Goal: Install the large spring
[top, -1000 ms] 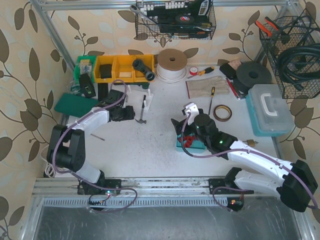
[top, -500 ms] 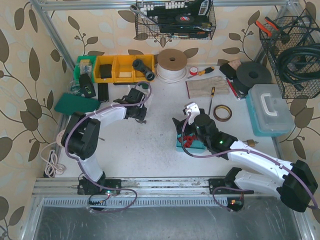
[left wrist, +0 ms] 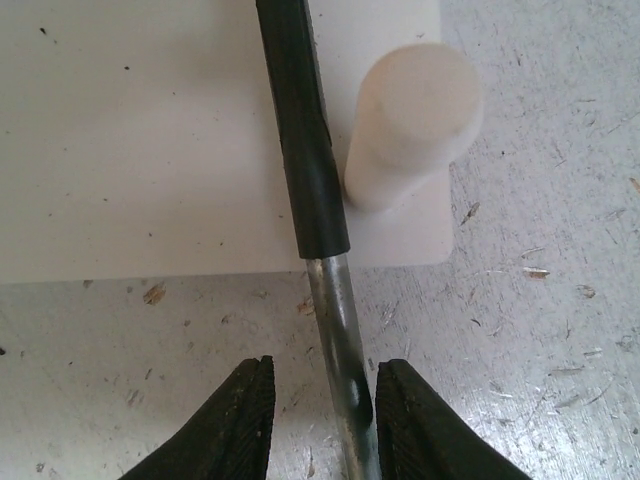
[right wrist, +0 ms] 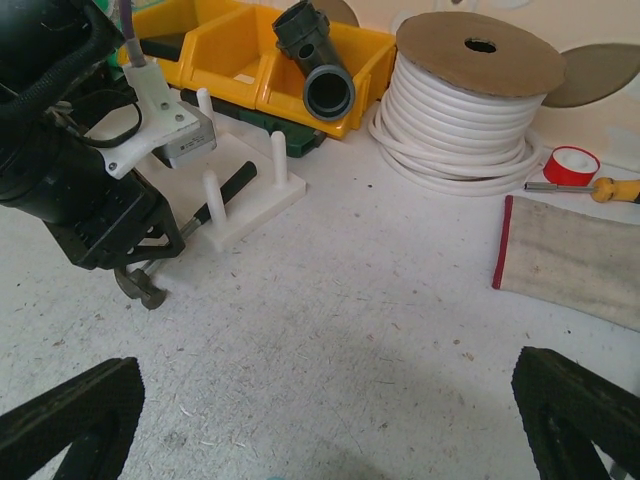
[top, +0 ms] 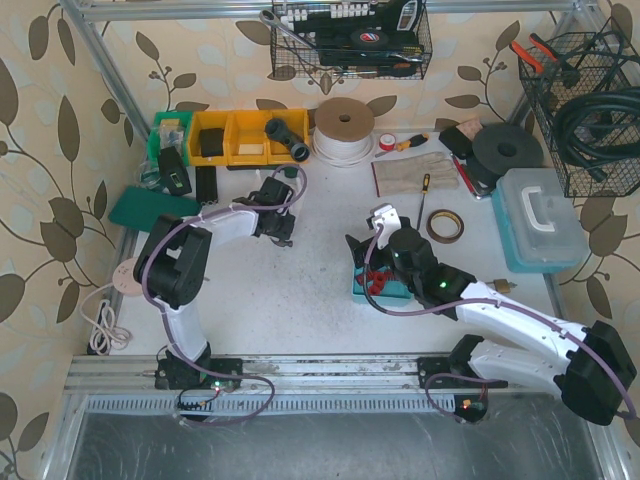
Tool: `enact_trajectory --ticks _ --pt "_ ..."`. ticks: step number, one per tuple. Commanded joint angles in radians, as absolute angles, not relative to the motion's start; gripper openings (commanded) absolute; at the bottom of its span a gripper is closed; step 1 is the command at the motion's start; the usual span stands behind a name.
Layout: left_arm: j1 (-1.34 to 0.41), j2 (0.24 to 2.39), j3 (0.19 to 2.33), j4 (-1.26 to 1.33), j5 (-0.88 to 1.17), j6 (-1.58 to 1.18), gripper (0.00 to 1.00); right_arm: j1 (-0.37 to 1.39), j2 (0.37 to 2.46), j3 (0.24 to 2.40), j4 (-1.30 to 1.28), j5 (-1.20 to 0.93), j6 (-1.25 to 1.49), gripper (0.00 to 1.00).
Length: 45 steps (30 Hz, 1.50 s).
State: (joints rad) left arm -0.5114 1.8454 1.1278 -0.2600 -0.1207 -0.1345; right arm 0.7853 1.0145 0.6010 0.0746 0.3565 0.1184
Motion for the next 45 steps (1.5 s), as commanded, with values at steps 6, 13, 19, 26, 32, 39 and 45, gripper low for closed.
enact_trajectory --ticks 6,13,19,26,32,39,45 --pt "-0.519 1.895 1.195 -0.255 -0.125 -0.147 0.3 0.791 0.999 0.584 0.081 0.382 0.123 0.99" --pt "-0.52 1.916 1.201 -0.261 -0.151 -0.155 0.27 0.791 0.992 0.584 0.08 0.385 0.122 0.99" --pt "-0.519 1.929 1.199 -0.259 -0.145 -0.159 0.22 0.79 0.988 0.584 0.077 0.39 0.122 0.98" --pt "-0.521 1.881 1.191 -0.267 -0.166 -0.166 0.05 0.79 0.987 0.585 0.075 0.391 0.122 0.98" --pt "-0.52 1.834 1.187 -0.281 -0.197 -0.186 0.0 0.79 0.984 0.584 0.073 0.395 0.121 0.98" --pt "-0.521 1.765 1.161 -0.289 -0.224 -0.217 0.0 0.79 0.988 0.584 0.074 0.397 0.121 0.98" --pt "-0.521 1.654 1.134 -0.329 -0.225 -0.218 0.0 0.79 0.988 0.584 0.073 0.394 0.122 0.98"
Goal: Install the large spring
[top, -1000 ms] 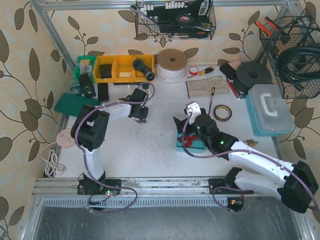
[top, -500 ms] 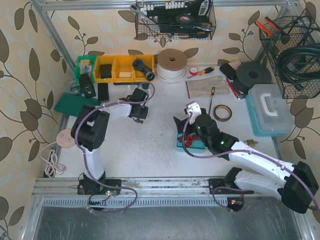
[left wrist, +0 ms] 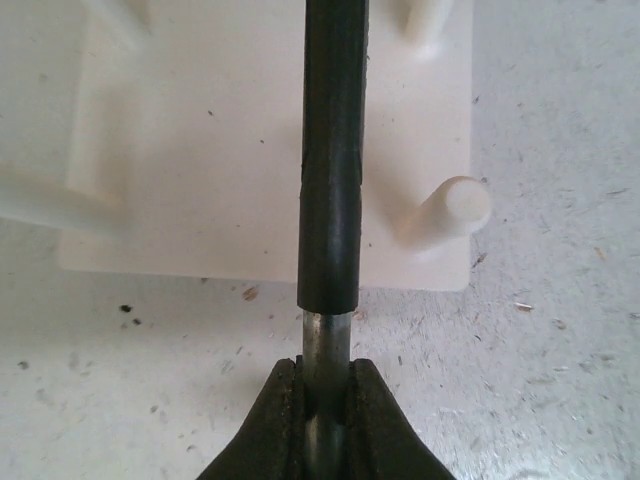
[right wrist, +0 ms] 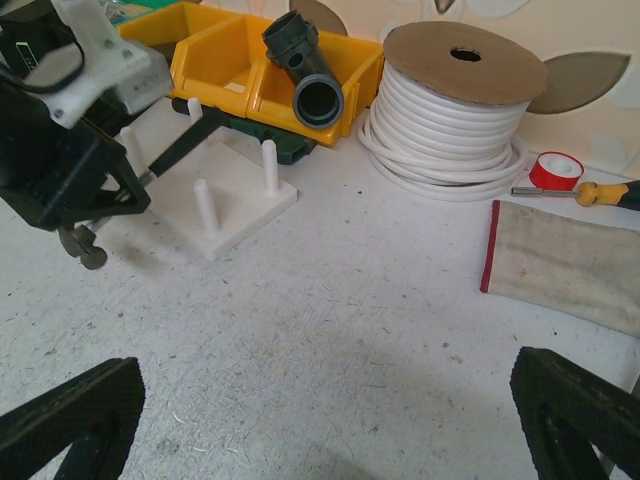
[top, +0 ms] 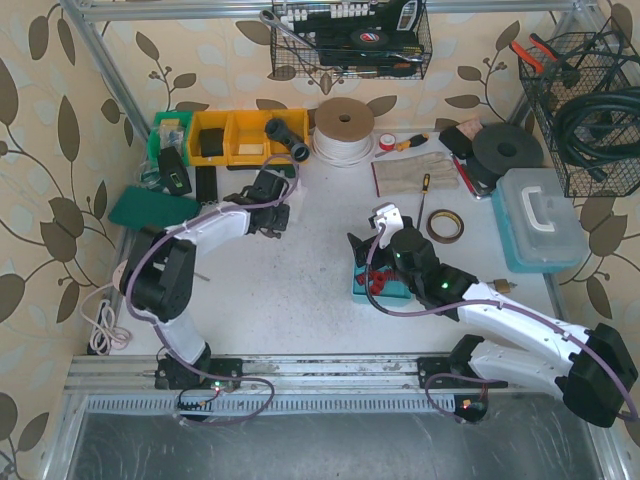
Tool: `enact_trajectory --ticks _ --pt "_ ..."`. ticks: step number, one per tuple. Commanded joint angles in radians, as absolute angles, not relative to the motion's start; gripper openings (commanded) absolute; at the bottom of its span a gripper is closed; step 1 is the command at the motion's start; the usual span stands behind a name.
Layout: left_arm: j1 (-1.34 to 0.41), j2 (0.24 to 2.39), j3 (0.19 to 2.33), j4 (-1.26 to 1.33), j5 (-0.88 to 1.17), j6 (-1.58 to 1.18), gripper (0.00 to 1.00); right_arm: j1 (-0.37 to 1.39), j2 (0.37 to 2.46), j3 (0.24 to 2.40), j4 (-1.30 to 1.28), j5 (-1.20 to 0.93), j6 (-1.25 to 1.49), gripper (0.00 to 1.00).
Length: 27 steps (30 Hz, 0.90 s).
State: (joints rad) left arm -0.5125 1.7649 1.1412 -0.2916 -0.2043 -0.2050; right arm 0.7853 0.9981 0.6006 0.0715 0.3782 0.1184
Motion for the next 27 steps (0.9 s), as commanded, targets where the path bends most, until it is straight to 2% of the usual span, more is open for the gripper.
enact_trajectory --ticks 1,8,12,18,24,27 --pt "-0.52 1.633 1.13 -0.339 -0.237 -0.215 0.0 0.79 0.989 0.584 0.074 0.393 0.122 0.98" --pt "-0.489 1.484 1.084 -0.395 -0.278 -0.154 0.0 0.79 0.987 0.583 0.075 0.388 0.123 0.98" --pt "-0.363 1.45 1.065 -0.409 -0.125 -0.124 0.0 0.79 0.989 0.583 0.076 0.391 0.124 0.98" --pt "-0.288 1.533 1.094 -0.453 -0.18 -0.096 0.0 0.79 0.991 0.586 0.073 0.391 0.124 0.98" --pt "-0.181 1.626 1.069 -0.447 -0.13 -0.136 0.0 0.79 0.97 0.58 0.071 0.4 0.122 0.98" --pt "-0.149 1.682 1.069 -0.446 -0.042 -0.141 0.0 0.79 0.969 0.583 0.072 0.39 0.124 0.98"
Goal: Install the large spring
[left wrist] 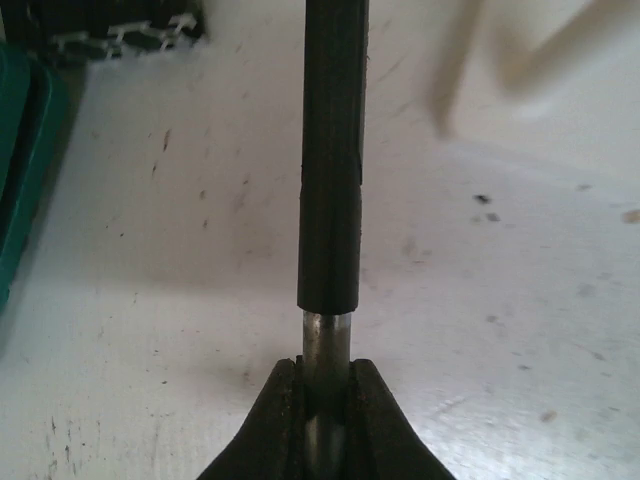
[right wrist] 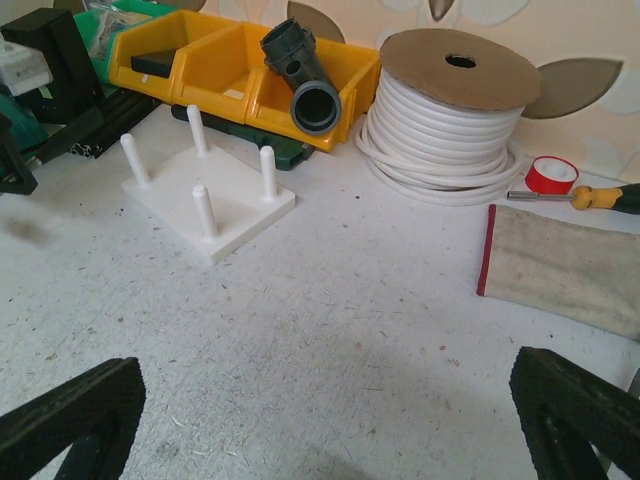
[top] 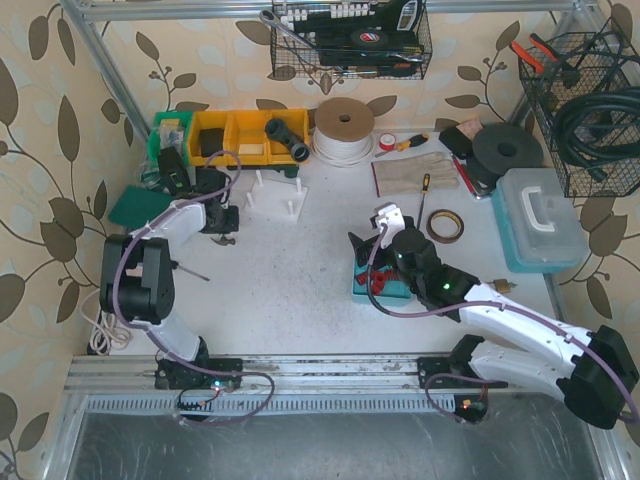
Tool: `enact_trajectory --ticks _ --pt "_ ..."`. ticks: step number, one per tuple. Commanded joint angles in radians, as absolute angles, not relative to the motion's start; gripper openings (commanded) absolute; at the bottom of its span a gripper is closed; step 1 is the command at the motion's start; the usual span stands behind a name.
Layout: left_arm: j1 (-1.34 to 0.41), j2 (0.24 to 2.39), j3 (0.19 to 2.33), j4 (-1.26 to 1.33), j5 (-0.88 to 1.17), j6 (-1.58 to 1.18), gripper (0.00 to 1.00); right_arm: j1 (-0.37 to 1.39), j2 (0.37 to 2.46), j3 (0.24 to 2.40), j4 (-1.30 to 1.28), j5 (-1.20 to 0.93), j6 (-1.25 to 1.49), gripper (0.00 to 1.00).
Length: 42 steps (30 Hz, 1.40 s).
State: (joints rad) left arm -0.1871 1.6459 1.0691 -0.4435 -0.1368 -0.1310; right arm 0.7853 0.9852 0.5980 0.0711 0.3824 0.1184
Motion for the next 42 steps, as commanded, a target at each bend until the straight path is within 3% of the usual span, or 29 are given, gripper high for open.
enact_trajectory --ticks 1,7,13,20,31,32,35,42 --pt "-0.145 1.7 1.071 -0.452 -0.042 -0.143 0.0 0.79 0.968 0.583 0.071 0.39 0.125 0.98" --pt "-0.103 1.778 1.09 -0.486 -0.092 -0.174 0.0 0.79 0.98 0.585 0.071 0.391 0.125 0.98" --pt "-0.101 1.805 1.112 -0.515 -0.119 -0.18 0.25 0.79 0.979 0.585 0.069 0.403 0.123 0.98" --pt "-0.101 1.752 1.08 -0.496 -0.149 -0.211 0.46 0.79 0.99 0.588 0.064 0.411 0.125 0.98" --pt "-0.119 1.451 0.955 -0.363 -0.001 -0.295 0.53 0.777 1.066 0.679 -0.119 0.568 0.271 0.98" --pt "-0.123 1.401 0.944 -0.349 0.022 -0.302 0.54 0.769 1.071 0.681 -0.133 0.56 0.287 0.98" --pt "-0.144 1.305 0.917 -0.32 0.095 -0.323 0.7 0.712 1.066 0.692 -0.186 0.469 0.349 0.98" --pt "-0.255 1.171 0.858 -0.273 0.233 -0.357 0.76 0.537 0.999 0.827 -0.573 0.193 0.498 0.99"
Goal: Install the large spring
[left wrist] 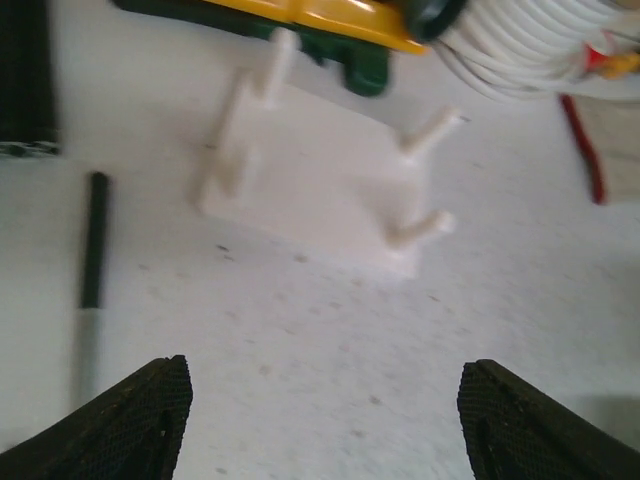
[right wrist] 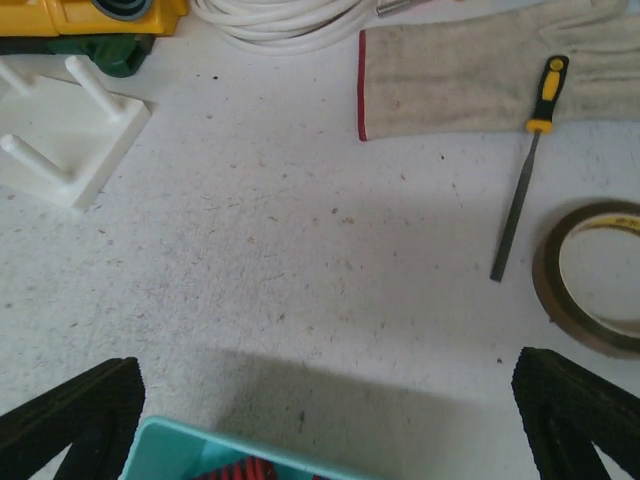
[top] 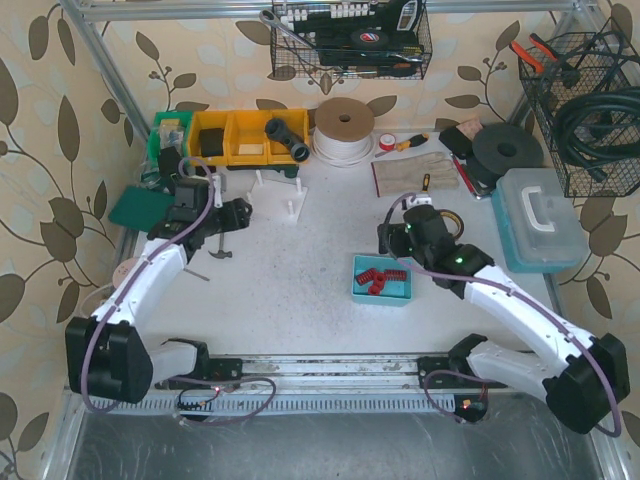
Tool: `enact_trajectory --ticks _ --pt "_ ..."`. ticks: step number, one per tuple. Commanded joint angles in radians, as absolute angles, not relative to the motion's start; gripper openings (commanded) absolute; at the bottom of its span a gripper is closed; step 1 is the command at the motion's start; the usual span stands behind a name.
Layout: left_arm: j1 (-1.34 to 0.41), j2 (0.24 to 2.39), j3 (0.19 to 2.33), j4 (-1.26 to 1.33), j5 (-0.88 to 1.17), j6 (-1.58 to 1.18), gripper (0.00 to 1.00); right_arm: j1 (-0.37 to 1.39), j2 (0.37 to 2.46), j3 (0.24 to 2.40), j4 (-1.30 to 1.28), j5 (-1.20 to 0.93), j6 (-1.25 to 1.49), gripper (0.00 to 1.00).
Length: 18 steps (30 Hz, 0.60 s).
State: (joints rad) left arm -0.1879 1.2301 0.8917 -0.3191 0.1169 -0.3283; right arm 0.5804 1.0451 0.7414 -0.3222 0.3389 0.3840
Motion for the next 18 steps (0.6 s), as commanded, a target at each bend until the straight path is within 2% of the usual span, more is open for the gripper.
enact_trajectory --ticks 1,5,11,18 --pt "-0.285 1.159 0.852 -0.27 0.232 -0.358 0.76 0.53 0.991 0.837 -0.612 0.192 0.513 0.99" --pt "-0.41 1.125 0.832 -0.245 0.233 -0.362 0.72 0.506 0.953 0.843 -0.684 0.187 0.53 0.99" --pt "-0.616 1.121 0.805 -0.181 0.155 -0.407 0.62 0.471 0.922 0.802 -0.729 0.059 0.584 0.99" --pt "-0.902 1.288 0.901 -0.19 -0.044 -0.381 0.5 0.356 0.937 0.737 -0.638 0.152 0.591 0.99"
